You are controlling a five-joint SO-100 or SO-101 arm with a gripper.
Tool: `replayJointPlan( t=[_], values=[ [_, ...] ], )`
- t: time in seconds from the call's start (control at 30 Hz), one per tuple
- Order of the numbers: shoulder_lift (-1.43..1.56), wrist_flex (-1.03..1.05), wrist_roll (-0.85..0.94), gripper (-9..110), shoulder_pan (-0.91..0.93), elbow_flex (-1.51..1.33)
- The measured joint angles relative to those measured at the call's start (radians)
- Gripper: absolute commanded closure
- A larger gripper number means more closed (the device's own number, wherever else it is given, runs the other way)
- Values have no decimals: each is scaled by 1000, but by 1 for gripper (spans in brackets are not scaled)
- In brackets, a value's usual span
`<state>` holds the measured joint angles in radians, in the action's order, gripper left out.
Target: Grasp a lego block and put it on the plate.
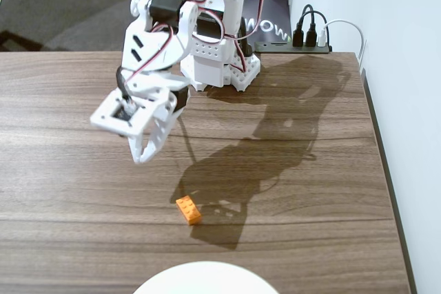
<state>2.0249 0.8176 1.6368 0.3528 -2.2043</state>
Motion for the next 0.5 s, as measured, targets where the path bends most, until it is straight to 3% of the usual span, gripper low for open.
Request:
replayJointPlan(
  t=[0.1,0.5],
  values=[
    [-31,21,106,101,-21,21],
    [-140,275,253,101,-89,256]
  ],
)
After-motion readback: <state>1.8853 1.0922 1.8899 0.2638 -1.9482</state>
